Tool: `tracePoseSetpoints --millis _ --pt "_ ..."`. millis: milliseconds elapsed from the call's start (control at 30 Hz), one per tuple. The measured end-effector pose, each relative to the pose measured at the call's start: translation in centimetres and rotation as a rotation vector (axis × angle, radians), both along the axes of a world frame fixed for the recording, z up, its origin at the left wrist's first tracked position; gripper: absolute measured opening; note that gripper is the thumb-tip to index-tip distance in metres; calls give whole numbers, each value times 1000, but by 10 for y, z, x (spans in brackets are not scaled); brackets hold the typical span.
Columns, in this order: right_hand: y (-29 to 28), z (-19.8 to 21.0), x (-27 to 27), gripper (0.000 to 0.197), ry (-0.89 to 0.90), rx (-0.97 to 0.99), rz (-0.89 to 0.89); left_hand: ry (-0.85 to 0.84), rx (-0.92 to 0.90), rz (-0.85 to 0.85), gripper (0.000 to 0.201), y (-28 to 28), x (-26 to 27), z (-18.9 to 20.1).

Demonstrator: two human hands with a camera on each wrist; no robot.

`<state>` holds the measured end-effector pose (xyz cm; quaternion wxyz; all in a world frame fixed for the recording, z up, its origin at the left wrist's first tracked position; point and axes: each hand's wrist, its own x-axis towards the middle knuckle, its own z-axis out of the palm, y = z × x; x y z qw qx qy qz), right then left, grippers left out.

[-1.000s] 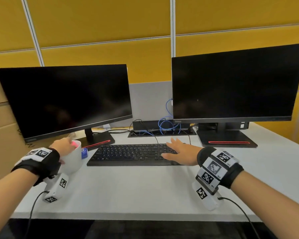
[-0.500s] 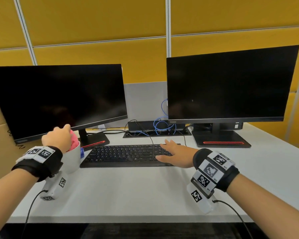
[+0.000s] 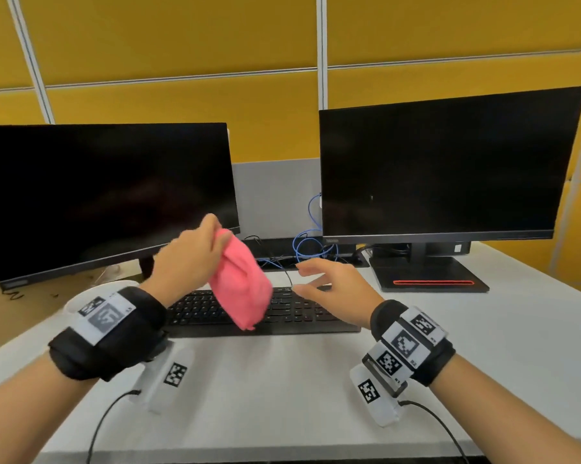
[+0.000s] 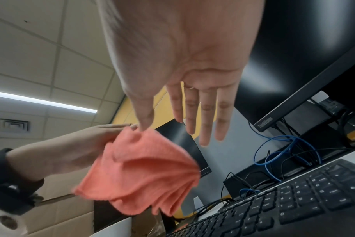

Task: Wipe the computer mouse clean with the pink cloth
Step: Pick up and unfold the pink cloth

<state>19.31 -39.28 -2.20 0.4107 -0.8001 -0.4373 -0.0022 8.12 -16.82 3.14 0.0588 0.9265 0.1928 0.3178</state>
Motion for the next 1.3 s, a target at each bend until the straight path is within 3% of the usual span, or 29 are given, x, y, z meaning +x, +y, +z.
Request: tracePoseSetpoints --millis 133,267,433,600,700,867,1033,1133,1300 --pt "-8 -1 10 64 61 115 30 -47 -381 -313 29 -28 44 -11" --pt "-21 -6 20 64 218 218 59 -95 -752 -536 26 -55 80 -26" --pt "-17 -11 32 51 261 257 8 -30 -1049 -698 14 -72 104 -49" --pt "-9 -3 65 30 257 282 -27 -96 -1359 -880 40 -63 112 -58" --pt "-5 2 84 22 284 356 -15 -162 -1465 -950 40 -52 116 -68" --pt "0 -5 92 28 328 332 29 -206 -1563 -967 37 -51 118 -88" --pt "-8 -20 89 6 452 326 164 -197 -1541 -929 47 -53 112 -88" --pt "-17 -22 85 10 523 312 181 -180 -1536 -915 39 -56 108 -85" --pt "-16 -22 85 19 570 378 191 -141 -1512 -858 45 -57 106 -82"
